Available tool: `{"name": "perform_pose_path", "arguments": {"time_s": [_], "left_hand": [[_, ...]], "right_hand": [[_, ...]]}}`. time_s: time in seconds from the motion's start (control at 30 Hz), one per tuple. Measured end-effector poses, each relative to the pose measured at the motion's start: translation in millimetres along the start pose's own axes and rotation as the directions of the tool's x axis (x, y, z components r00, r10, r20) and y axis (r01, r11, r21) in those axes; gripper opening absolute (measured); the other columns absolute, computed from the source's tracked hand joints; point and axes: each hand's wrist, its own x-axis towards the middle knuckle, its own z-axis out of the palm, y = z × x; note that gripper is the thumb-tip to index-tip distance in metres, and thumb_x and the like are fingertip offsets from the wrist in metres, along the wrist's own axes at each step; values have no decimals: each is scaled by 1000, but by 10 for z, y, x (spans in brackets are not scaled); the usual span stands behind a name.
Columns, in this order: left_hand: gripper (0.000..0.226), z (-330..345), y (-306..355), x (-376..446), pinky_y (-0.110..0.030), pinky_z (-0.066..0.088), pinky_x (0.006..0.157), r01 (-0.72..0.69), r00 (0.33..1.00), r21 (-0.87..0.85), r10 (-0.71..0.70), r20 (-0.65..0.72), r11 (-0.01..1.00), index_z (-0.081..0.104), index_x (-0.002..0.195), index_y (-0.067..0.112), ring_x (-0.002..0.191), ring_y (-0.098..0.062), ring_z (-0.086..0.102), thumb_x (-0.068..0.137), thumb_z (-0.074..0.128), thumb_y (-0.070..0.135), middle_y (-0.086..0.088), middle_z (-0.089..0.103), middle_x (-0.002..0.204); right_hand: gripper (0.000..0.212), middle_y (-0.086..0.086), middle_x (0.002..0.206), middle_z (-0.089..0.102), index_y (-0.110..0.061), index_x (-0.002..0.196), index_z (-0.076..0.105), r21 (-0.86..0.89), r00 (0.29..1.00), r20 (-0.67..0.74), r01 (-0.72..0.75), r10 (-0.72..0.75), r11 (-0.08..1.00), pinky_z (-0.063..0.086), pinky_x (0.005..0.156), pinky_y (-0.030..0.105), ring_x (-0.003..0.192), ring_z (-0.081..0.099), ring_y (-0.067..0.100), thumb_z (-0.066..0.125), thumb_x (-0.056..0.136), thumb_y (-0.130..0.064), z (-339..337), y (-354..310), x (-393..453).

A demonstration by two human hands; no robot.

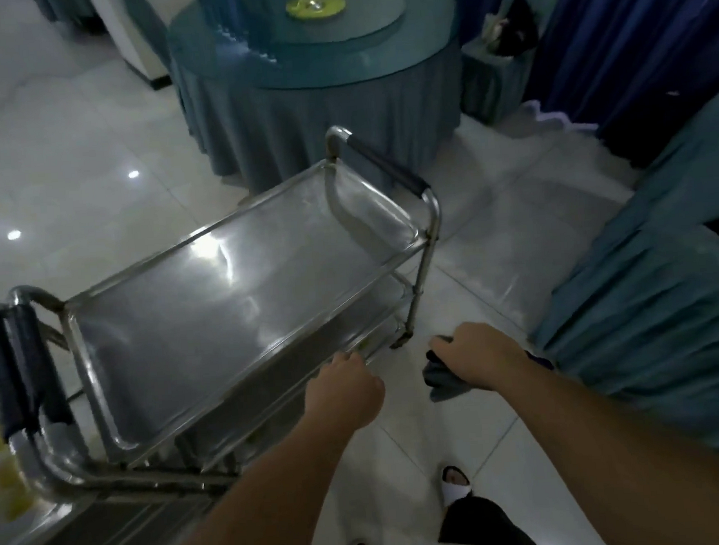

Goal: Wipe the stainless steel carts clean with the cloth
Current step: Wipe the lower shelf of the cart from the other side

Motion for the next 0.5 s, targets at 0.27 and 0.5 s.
{"name": "perform_pose_path", "arguments": {"time_s": [0.27, 0.5], "left_hand": [[48, -152, 1490, 788, -47, 45, 102, -169, 985, 137, 166, 37, 976, 50, 145, 19, 131, -34, 53, 104, 43, 44, -10, 50, 146], [48, -145, 3139, 1521, -48, 48, 105, -192, 980, 115, 184, 69, 975, 50, 144, 19, 130, -35, 54, 104, 43, 44, -10, 53, 145]], "right_hand": [[48, 2, 80, 58, -21, 74, 53, 222, 991, -35, -116, 127, 968, 49, 78, 37, 79, 57, 24, 44, 100, -61, -717, 1225, 565], [38, 9, 93, 62, -12, 110, 56, 254, 991, -107, -51, 80, 966, 40, 66, 32, 84, 61, 23, 35, 107, -44, -1850, 2458, 1176]]}}
